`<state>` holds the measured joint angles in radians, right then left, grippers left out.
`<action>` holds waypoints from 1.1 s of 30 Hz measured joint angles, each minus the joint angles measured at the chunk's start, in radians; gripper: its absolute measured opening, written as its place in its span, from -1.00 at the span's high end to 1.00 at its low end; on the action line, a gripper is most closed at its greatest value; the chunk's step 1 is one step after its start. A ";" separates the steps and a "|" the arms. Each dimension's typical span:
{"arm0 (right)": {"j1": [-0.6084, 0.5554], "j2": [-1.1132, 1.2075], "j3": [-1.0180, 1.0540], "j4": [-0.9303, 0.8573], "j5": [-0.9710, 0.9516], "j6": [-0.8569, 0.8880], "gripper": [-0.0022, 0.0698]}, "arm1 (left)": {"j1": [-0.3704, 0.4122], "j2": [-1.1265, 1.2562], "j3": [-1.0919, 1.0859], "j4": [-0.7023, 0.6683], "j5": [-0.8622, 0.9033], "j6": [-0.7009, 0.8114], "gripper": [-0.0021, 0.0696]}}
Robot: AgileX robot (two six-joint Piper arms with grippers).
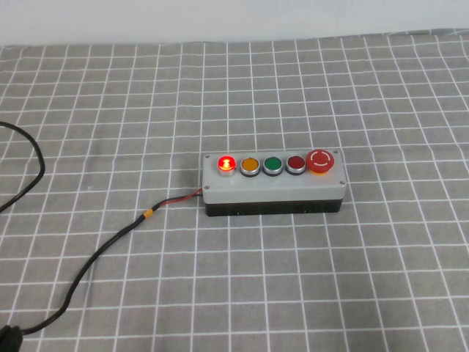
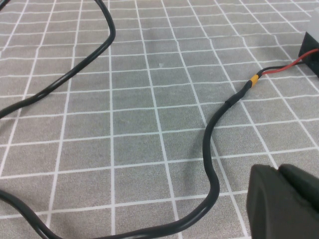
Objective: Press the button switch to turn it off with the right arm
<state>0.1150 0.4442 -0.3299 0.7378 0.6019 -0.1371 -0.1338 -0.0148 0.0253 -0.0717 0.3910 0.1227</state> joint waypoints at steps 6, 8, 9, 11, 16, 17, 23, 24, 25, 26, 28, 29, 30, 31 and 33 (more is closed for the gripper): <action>0.000 0.387 -0.272 -0.177 0.215 -0.013 0.99 | 0.000 0.000 0.000 0.000 0.000 0.000 0.95; 0.005 0.496 -0.350 -0.199 0.259 -0.031 0.99 | 0.000 0.000 0.000 0.000 0.000 0.000 0.95; 0.019 0.554 -0.393 -0.208 0.270 -0.040 0.98 | 0.000 0.000 0.000 0.000 0.000 0.000 0.95; 0.058 0.660 -0.469 -0.232 0.277 -0.047 0.99 | 0.000 0.000 0.000 0.000 0.000 0.000 0.95; 0.229 0.887 -0.688 -0.328 0.281 -0.015 0.99 | 0.000 0.000 0.000 0.000 0.000 0.000 0.95; 0.254 0.923 -0.725 -0.343 0.281 -0.011 0.99 | 0.000 0.000 0.000 0.000 0.000 0.000 0.95; 0.391 1.174 -0.999 -0.383 0.281 -0.006 0.99 | 0.000 0.000 0.000 0.000 0.000 0.000 0.95; 0.408 1.215 -1.048 -0.387 0.281 -0.006 0.99 | 0.000 0.000 0.000 0.000 0.000 0.000 0.95; 0.424 1.256 -1.099 -0.397 0.284 -0.006 0.99 | 0.000 0.000 0.000 0.000 0.000 0.000 0.95; 0.437 1.290 -1.149 -0.406 0.285 -0.006 0.99 | 0.000 0.000 0.000 0.000 0.000 0.000 0.95; 0.465 1.373 -1.253 -0.425 0.297 -0.006 0.99 | 0.000 0.000 0.000 0.000 0.000 0.000 0.95; 0.474 1.405 -1.293 -0.435 0.307 -0.006 0.99 | 0.000 0.000 0.000 0.000 0.000 0.000 0.95; 0.482 1.445 -1.343 -0.438 0.315 -0.006 0.99 | 0.000 0.000 0.000 0.000 0.000 0.000 0.95; 0.487 1.482 -1.390 -0.440 0.322 -0.006 0.99 | 0.000 0.000 0.000 0.000 0.000 0.000 0.95; 0.490 1.550 -1.469 -0.454 0.336 -0.006 0.99 | 0.000 0.000 0.000 0.000 0.000 0.000 0.95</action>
<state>0.6047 1.9941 -1.7993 0.2840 0.9383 -0.1431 -0.1338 -0.0148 0.0253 -0.0717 0.3910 0.1227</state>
